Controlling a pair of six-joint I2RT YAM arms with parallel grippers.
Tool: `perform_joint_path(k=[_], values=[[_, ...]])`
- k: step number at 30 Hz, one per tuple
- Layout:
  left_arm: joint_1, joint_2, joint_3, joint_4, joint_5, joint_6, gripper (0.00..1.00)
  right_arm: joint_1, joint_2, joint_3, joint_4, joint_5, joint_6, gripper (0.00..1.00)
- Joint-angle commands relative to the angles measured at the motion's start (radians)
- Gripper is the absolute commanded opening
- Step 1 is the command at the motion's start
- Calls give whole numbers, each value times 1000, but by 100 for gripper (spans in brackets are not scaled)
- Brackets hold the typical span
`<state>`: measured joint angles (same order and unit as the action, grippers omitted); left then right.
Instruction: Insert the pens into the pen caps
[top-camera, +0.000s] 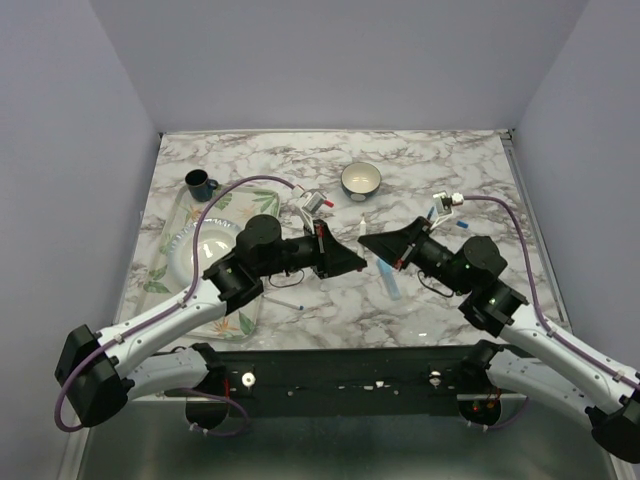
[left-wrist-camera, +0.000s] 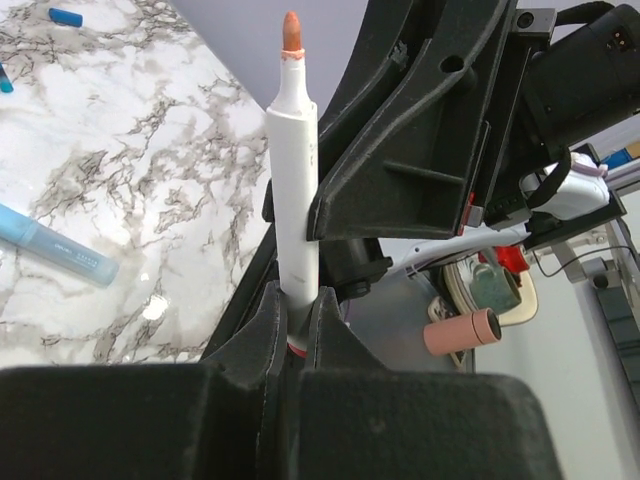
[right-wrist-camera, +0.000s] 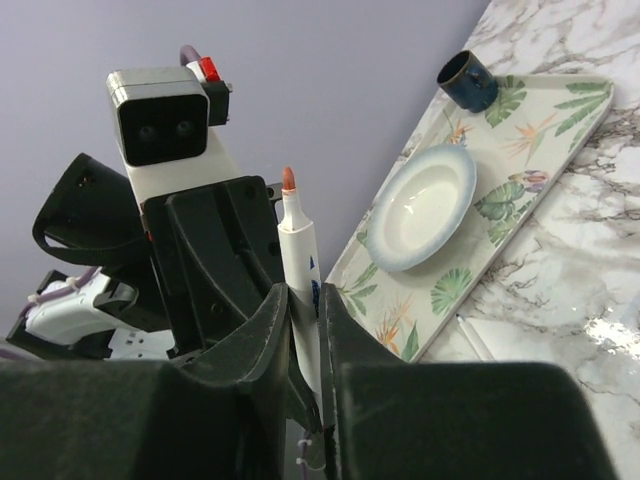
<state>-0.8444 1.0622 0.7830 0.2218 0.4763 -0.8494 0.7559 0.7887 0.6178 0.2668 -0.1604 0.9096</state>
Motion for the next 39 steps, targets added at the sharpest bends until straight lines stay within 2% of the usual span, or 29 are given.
perform_joint_path(k=[1,8,10,15,16,17,18,19,20,21,23,24,28,31,34,36,39], values=[[-10,-2,56,25,96,45,0,13,-2,-39,101,-109,32,29],[-7,-4,81,14,123,67,0,17,-5,-33,80,-160,9,27],[-8,-2,84,11,125,67,0,25,-9,-42,83,-162,11,20],[-8,-14,84,1,114,69,0,30,-45,-113,114,-142,38,14],[-7,-15,85,-1,116,72,0,31,-48,-118,117,-139,41,2],[-7,-11,88,-9,111,75,0,31,-52,-119,117,-136,40,1],[-7,-10,93,-39,85,81,5,33,-58,-118,115,-130,37,1],[-7,-10,101,-58,67,82,44,31,-77,-107,92,-120,25,1],[-7,-16,102,-77,50,85,65,31,-88,-95,72,-108,14,1],[-7,-21,104,-119,23,93,75,33,-103,-80,43,-64,2,1],[-7,-43,111,-166,-63,107,89,31,-143,-24,-72,7,-46,1],[-5,-53,113,-202,-96,110,92,33,-154,-12,-107,77,-60,1],[33,-65,191,-352,-270,53,99,31,-195,46,-314,183,-103,1],[115,-28,264,-413,-321,46,99,31,-247,16,-342,190,-100,1],[192,105,410,-582,-399,0,91,31,-328,-39,-356,188,-97,1],[257,223,465,-680,-468,-124,89,31,-368,-49,-386,203,-100,1],[300,346,501,-598,-499,-154,86,31,-440,-52,-454,223,-123,1]])
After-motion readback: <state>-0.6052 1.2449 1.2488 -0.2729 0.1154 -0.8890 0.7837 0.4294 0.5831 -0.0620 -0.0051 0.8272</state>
